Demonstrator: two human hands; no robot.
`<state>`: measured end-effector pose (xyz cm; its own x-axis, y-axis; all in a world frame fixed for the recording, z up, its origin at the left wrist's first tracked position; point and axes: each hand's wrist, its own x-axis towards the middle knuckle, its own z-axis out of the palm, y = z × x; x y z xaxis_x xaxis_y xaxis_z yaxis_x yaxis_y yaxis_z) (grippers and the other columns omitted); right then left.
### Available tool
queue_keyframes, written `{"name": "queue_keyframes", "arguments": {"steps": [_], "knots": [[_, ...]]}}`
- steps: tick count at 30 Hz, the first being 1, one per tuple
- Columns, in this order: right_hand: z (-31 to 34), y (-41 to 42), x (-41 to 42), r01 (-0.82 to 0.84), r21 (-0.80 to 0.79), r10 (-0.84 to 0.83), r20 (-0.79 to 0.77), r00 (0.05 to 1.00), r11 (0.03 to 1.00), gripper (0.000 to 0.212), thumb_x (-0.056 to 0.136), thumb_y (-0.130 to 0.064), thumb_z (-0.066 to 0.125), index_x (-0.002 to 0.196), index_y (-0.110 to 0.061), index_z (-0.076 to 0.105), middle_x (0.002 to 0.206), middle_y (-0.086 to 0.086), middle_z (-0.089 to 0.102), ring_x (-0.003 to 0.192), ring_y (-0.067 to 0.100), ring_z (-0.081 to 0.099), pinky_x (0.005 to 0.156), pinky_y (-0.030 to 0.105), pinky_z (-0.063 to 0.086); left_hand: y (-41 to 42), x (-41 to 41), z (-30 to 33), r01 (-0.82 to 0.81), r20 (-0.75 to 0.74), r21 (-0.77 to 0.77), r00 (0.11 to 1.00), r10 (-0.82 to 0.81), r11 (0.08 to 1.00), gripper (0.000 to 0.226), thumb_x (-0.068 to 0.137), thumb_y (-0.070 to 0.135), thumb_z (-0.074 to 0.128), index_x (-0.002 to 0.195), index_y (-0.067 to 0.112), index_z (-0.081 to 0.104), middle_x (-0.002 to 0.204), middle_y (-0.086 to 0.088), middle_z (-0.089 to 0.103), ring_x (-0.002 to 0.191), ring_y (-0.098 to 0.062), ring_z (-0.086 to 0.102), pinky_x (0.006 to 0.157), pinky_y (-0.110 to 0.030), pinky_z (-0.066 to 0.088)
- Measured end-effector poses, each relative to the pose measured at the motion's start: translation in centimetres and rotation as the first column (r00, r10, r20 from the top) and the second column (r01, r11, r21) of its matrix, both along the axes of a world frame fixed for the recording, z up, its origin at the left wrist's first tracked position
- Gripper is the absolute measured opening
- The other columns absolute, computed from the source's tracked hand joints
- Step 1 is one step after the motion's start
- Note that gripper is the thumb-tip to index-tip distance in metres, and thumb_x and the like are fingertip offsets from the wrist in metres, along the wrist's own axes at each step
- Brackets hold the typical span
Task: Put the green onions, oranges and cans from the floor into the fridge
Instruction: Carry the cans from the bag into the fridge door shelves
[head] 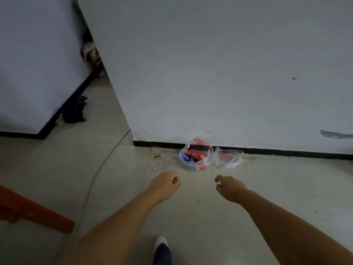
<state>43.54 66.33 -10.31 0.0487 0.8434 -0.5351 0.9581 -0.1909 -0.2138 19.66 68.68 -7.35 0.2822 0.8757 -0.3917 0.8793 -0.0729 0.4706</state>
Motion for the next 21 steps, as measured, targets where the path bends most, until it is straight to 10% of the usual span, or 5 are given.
{"name": "queue_keyframes", "arguments": {"steps": [13, 21], "knots": [[-8.2, 16.2, 5.2, 0.257, -0.139, -0.267, -0.058, 0.962, 0.956, 0.036, 0.097, -0.026, 0.037, 0.132, -0.021, 0.046, 0.128, 0.006, 0.058, 0.111, 0.023, 0.058, 0.087, 0.029, 0.045, 22.5, 7.5, -8.8, 0.235, 0.070, -0.214, 0.972, -0.226, 0.948, 0.032, 0.096, 0.026, 0.044, 0.064, 0.021, 0.042, 0.068, 0.000, 0.046, 0.065, -0.016, 0.045, 0.064, -0.030, 0.038], [-24.2, 28.2, 8.2, 0.228, -0.107, -0.240, -0.114, 0.964, 0.968, 0.040, 0.098, -0.024, 0.034, 0.136, -0.024, 0.045, 0.137, -0.002, 0.051, 0.122, 0.019, 0.052, 0.098, 0.029, 0.041, 33.2, 11.9, -26.8, 0.251, 0.052, -0.266, 0.968, -0.247, 0.931, 0.028, 0.095, 0.031, 0.044, 0.074, 0.015, 0.052, 0.075, -0.005, 0.055, 0.068, -0.018, 0.051, 0.070, -0.036, 0.048]]}}
